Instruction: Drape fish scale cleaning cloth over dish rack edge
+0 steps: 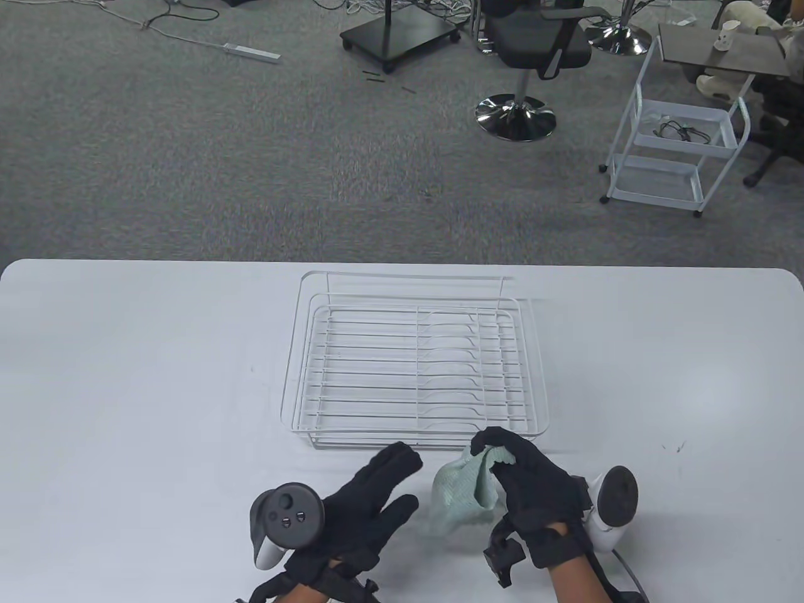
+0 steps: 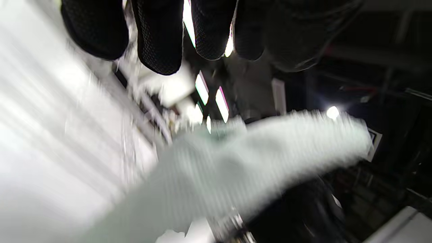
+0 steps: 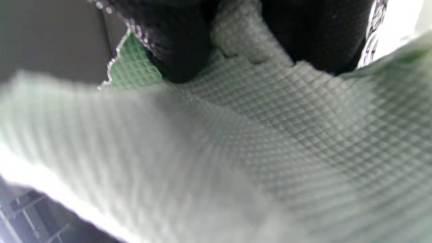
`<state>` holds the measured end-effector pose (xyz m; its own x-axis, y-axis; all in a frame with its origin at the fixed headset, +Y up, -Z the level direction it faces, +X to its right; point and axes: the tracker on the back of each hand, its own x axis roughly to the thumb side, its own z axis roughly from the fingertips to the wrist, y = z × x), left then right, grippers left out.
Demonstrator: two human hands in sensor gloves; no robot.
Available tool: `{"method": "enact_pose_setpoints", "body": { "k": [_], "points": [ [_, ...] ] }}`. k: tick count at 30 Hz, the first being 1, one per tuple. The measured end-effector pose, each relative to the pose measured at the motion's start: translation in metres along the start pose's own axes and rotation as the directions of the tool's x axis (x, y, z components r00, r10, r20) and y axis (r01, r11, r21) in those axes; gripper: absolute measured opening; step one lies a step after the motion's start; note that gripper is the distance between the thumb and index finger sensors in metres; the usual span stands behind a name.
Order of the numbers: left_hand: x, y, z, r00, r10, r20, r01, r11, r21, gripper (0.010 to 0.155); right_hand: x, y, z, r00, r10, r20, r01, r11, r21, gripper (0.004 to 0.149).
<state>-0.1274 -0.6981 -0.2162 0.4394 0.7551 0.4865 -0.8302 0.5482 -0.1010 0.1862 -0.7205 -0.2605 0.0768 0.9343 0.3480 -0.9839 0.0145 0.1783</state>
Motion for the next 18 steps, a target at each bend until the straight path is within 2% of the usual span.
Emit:
{"method": "enact_pose_setpoints", "body": {
  "k": [1,3,5,8,11,18],
  "points": [
    [0.007,0.004,0.000,0.991,-0.111,0.069,0.109,0.993,0.042,0.064,0.000,0.003,-0.001,1.000,-0.001,-0.016,0.001,1.000,0.030,0.035],
    [0.018,0.001,-0.001,0.970,-0.195,0.145,0.195,0.981,0.012,0.067,-0.002,0.012,-0.002,0.999,0.001,-0.050,0.006,0.992,0.128,0.036],
    [0.022,-0.008,-0.003,0.973,-0.174,0.155,0.177,0.984,-0.005,0.067,-0.002,0.022,-0.002,0.999,0.019,-0.049,-0.009,0.983,0.184,0.036],
    [0.024,-0.019,-0.004,0.981,-0.154,0.120,0.151,0.988,0.041,0.069,0.000,0.036,-0.001,0.998,0.067,-0.020,-0.062,0.978,0.198,0.037],
    [0.029,-0.025,-0.004,0.970,-0.188,0.154,0.177,0.981,0.085,0.068,0.001,0.048,0.002,0.997,0.073,-0.013,-0.069,0.978,0.195,0.040],
    [0.028,-0.014,0.001,0.981,-0.136,0.137,0.105,0.971,0.216,0.043,0.000,0.060,0.009,0.992,0.129,-0.004,-0.127,0.983,0.129,0.036]
  ]
}}
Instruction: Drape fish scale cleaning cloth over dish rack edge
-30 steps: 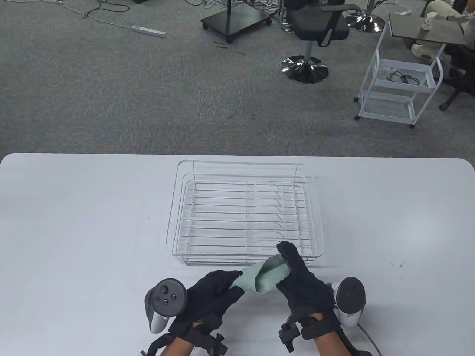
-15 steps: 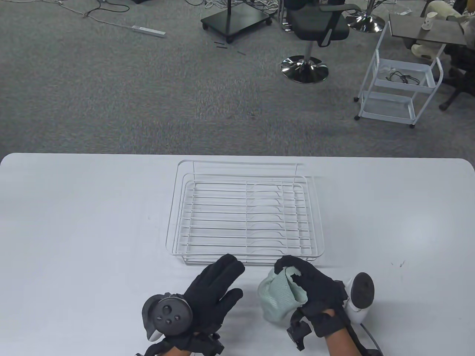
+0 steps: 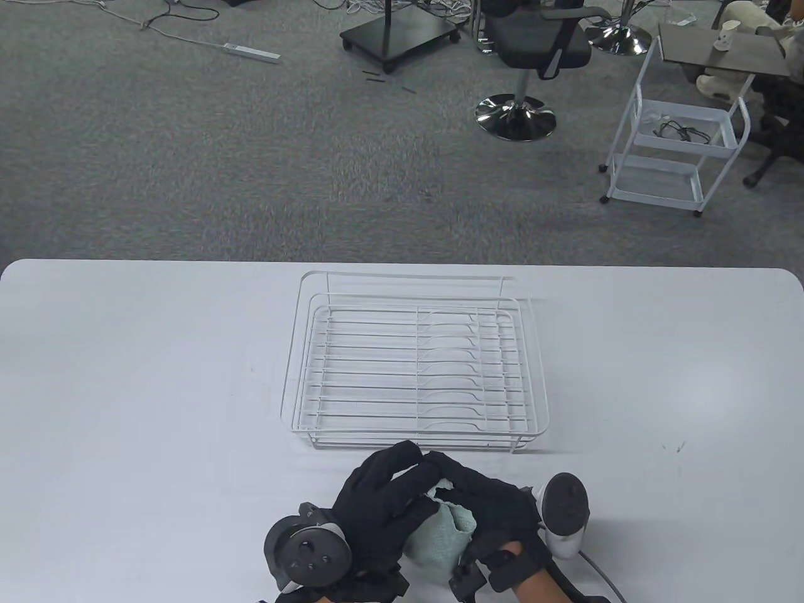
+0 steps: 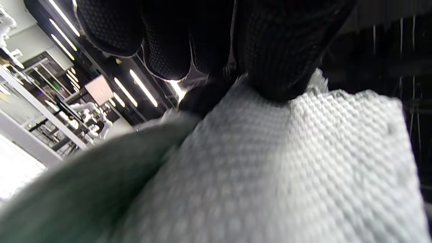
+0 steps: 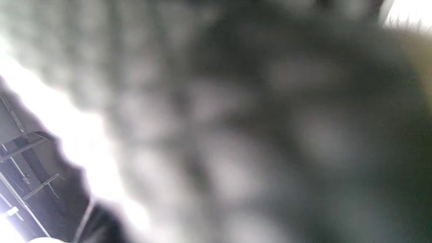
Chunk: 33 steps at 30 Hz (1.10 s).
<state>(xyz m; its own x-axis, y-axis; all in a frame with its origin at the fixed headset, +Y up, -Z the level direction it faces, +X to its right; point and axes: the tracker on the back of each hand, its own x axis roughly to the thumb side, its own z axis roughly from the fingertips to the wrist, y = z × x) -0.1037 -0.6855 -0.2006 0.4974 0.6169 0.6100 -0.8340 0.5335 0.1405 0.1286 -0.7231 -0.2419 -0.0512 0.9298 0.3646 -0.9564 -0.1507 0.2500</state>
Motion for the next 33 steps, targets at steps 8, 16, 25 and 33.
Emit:
{"method": "enact_pose_setpoints", "body": {
  "k": [8,16,25,33],
  "points": [
    [-0.006,0.009,-0.001,1.000,0.009,0.001,-0.009,1.000,-0.007,0.042,0.005,-0.015,0.003,0.999,-0.040,0.032,0.044,0.993,-0.109,0.033],
    [-0.011,0.058,-0.002,0.991,-0.136,0.016,0.134,0.985,0.105,0.042,0.035,-0.058,0.011,0.951,0.229,0.207,-0.172,0.951,-0.257,0.035],
    [0.016,0.091,-0.011,0.834,-0.542,0.102,0.537,0.840,0.080,0.043,0.081,-0.061,0.023,0.684,0.663,0.303,-0.582,0.747,-0.322,0.034],
    [-0.005,0.074,-0.088,0.705,-0.698,0.125,0.709,0.695,-0.117,0.043,0.072,-0.073,-0.034,0.512,0.853,0.098,-0.835,0.521,-0.177,0.034]
  ]
}}
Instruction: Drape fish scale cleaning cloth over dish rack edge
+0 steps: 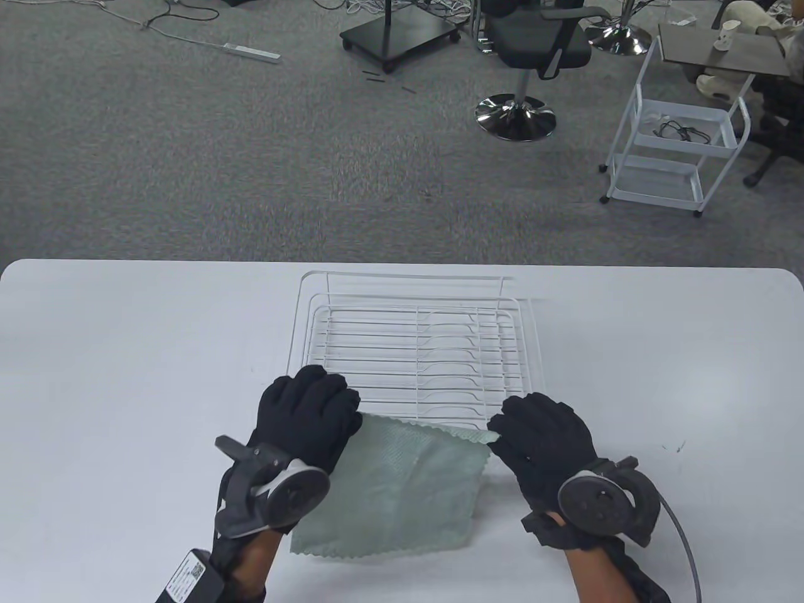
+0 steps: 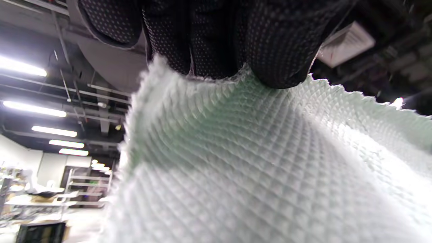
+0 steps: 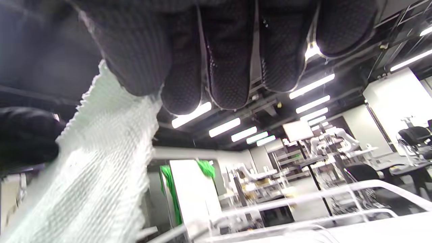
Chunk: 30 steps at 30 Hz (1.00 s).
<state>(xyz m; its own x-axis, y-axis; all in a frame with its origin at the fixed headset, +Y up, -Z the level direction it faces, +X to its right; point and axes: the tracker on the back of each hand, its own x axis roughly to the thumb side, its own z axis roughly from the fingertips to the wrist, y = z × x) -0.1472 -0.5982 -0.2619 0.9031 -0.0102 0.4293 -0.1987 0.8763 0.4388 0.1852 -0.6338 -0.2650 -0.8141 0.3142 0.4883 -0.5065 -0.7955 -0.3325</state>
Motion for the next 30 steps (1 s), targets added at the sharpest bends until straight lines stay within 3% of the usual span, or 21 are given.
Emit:
{"method": "enact_pose_setpoints", "body": {
  "k": [3,9,15,18,21,24,26,30],
  "points": [
    [-0.006,-0.022,-0.030,0.999,-0.046,0.020,0.048,0.993,-0.107,0.043,-0.014,0.008,-0.029,0.994,0.100,-0.036,-0.098,0.994,0.057,0.033],
    [-0.018,-0.065,-0.069,0.997,-0.074,0.012,0.075,0.977,-0.201,0.043,-0.035,0.035,-0.069,0.973,0.219,-0.070,-0.206,0.965,0.161,0.033],
    [-0.022,-0.089,-0.091,0.997,-0.079,-0.005,0.075,0.964,-0.255,0.044,-0.050,0.057,-0.089,0.954,0.283,-0.099,-0.255,0.940,0.228,0.034],
    [-0.023,-0.097,-0.096,0.995,-0.093,-0.042,0.073,0.937,-0.342,0.052,-0.061,0.064,-0.095,0.947,0.285,-0.151,-0.237,0.933,0.272,0.039],
    [-0.025,-0.081,-0.090,0.990,-0.127,-0.062,0.101,0.942,-0.321,0.056,-0.068,0.054,-0.093,0.941,0.236,-0.244,-0.136,0.921,0.366,0.058],
    [-0.032,-0.055,-0.074,0.988,-0.122,-0.091,0.090,0.951,-0.295,0.054,-0.072,0.029,-0.082,0.951,0.204,-0.234,-0.122,0.939,0.320,0.056],
    [-0.042,-0.033,-0.053,0.982,-0.120,-0.144,0.078,0.960,-0.271,0.053,-0.075,0.005,-0.061,0.955,0.209,-0.211,-0.151,0.954,0.260,0.055],
    [-0.066,-0.019,0.006,0.956,-0.045,-0.289,-0.022,0.974,-0.225,0.052,-0.087,-0.020,-0.006,0.949,0.243,-0.201,-0.197,0.955,0.223,0.054]
  ]
}}
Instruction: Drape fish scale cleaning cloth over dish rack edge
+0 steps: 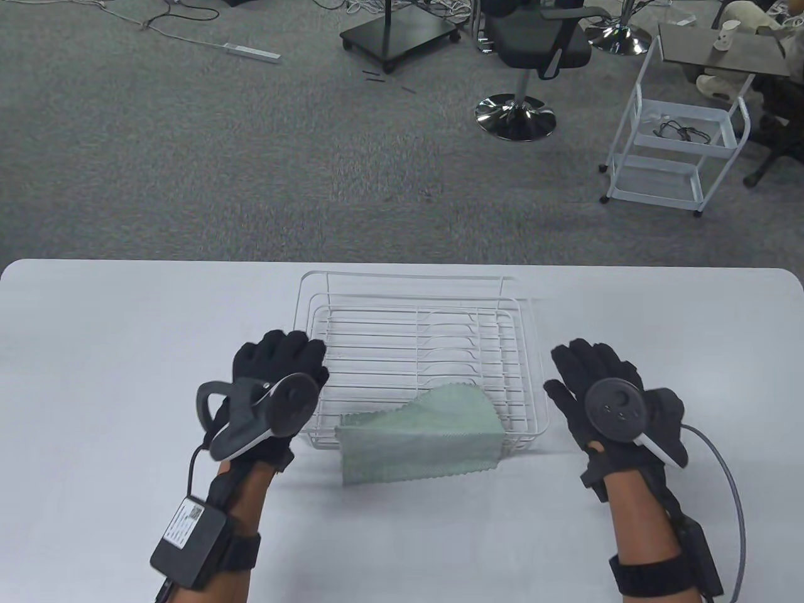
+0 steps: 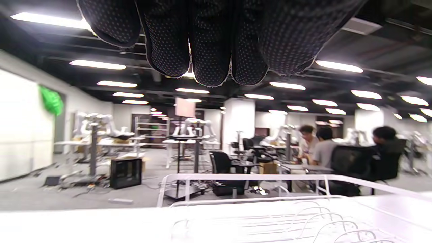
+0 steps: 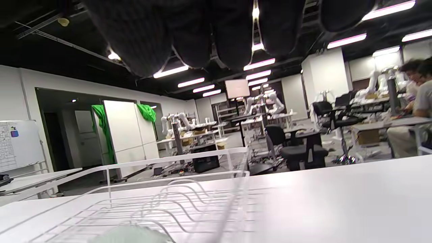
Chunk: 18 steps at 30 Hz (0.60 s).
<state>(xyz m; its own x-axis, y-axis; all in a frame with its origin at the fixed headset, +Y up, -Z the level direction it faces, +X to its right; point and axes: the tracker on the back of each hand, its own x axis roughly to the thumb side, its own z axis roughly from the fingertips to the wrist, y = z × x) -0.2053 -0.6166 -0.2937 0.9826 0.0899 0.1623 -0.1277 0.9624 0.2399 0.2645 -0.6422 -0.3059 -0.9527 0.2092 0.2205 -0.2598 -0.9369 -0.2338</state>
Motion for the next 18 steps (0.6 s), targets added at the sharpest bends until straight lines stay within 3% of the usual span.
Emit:
{"method": "enact_pose_setpoints", "body": {
  "k": [4,7,12,14,18],
  "points": [
    [-0.028,-0.034,0.048,0.978,0.170,-0.120,-0.174,0.984,-0.022,0.051,-0.023,0.018,0.035,1.000,0.012,-0.017,-0.012,1.000,0.027,0.055],
    [-0.036,-0.065,0.068,0.981,0.128,-0.145,-0.140,0.987,-0.073,0.056,-0.036,0.047,0.051,0.999,-0.022,-0.048,0.025,0.997,0.076,0.055],
    [-0.042,-0.088,0.071,0.980,0.141,-0.137,-0.161,0.976,-0.148,0.070,-0.044,0.068,0.057,0.997,-0.016,-0.077,0.028,0.987,0.156,0.059],
    [-0.042,-0.095,0.071,0.981,0.146,-0.128,-0.172,0.957,-0.234,0.073,-0.047,0.071,0.057,0.997,0.021,-0.077,-0.007,0.985,0.170,0.062],
    [-0.043,-0.106,0.074,0.984,0.117,-0.135,-0.156,0.929,-0.335,0.082,-0.053,0.081,0.057,0.991,-0.041,-0.127,0.076,0.958,0.277,0.067]
  ]
}}
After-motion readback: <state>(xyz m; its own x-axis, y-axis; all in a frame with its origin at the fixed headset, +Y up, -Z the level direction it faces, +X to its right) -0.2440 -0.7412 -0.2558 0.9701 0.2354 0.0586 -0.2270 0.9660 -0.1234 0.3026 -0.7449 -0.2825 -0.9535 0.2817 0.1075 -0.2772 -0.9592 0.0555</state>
